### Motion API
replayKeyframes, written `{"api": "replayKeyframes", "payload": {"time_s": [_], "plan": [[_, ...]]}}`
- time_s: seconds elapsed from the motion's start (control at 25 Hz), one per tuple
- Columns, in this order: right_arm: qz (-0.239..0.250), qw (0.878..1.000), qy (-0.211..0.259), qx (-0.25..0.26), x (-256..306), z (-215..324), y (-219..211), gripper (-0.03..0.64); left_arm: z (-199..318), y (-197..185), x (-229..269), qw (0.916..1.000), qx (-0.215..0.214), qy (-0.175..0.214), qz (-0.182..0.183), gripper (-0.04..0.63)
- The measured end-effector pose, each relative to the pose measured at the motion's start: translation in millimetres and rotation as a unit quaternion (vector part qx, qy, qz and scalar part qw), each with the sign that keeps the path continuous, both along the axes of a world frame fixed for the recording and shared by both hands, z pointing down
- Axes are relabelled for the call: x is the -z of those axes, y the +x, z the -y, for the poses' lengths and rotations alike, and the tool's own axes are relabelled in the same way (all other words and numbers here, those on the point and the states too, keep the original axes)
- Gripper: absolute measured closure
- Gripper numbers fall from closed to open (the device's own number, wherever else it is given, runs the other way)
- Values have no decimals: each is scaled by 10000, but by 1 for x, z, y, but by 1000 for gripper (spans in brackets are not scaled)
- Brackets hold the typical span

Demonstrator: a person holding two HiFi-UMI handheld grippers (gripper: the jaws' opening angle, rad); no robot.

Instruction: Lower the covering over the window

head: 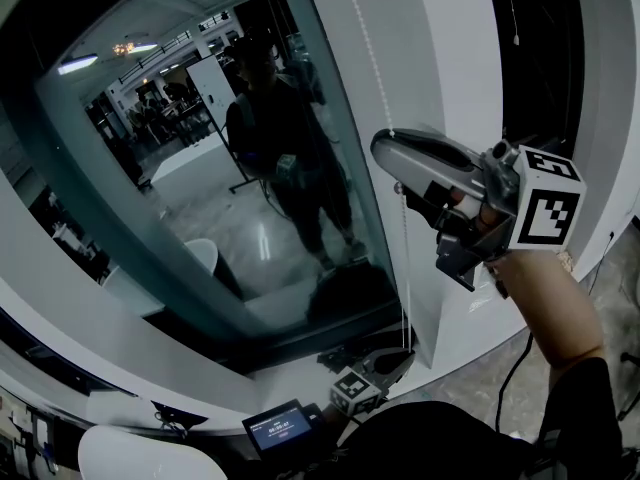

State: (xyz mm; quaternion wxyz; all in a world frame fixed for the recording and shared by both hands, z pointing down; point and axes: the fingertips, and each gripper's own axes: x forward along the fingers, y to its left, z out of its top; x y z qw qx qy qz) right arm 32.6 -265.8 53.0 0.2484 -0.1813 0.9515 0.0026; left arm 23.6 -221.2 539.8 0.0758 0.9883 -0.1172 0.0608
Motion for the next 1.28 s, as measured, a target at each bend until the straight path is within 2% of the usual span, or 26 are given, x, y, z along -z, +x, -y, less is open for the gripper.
{"api": "replayKeyframes", "payload": {"time_s": [0.04, 0.16, 0.28, 0.36, 0.44, 0.52, 0.68, 0.76, 0.84, 0.92, 0.96, 1.0, 1.04, 1.12, 1.2, 1.28], "plan": [[-18, 10000, 36, 63, 3, -2, 3, 611, 0, -1, 3, 10000, 54, -14, -20, 592], [-249, 9988, 324, 262, 5, -13, 6, 604, 1, -6, 4, 9998, 198, -39, -33, 592], [-495, 9971, 529, 219, 4, -16, 10, 604, 4, -9, 2, 9994, 326, 27, 89, 591], [-845, 9932, 796, -126, -3, -18, 12, 604, 5, -10, -5, 9989, 377, 62, 290, 591], [-1334, 9833, 1079, -610, -17, -17, 9, 605, 6, -13, -12, 9979, 448, 87, 452, 591], [-1694, 9743, 1180, -904, -37, -14, 2, 604, 11, -18, -12, 9973, 634, 16, 361, 589], [-1629, 9819, 714, -647, -82, -20, -7, 604, 26, -39, 5, 9930, 1162, -182, -80, 589], [-1785, 9758, 790, -987, -106, -18, -4, 604, 34, -54, 10, 9903, 1367, -200, -117, 588], [-1940, 9719, 615, -1182, -136, -11, -2, 604, 41, -75, 1, 9890, 1449, -288, 112, 567], [-1968, 9732, 246, -1162, -167, -5, -2, 604, 44, -98, -18, 9879, 1366, -532, 515, 498], [-1954, 9738, 84, -1163, -180, -2, -1, 604, 44, -110, -25, 9866, 1324, -719, 632, 489], [-1926, 9742, -57, -1172, -191, 0, 0, 604, 45, -121, -24, 9852, 1331, -898, 596, 488], [-1902, 9743, -165, -1194, -201, 1, 2, 604, 48, -130, -15, 9841, 1408, -1020, 362, 484], [-1963, 9713, -259, -1316, -222, 1, 4, 604, 58, -139, 23, 9803, 1591, -1041, -542, 473], [-2195, 9637, -266, -1494, -245, 2, 3, 604, 61, -126, 86, 9767, 1460, -828, -1336, 461], [-2454, 9559, -378, -1568, -275, 6, -5, 604, 61, -103, 147, 9763, 1129, -434, -1797, 417]]}}
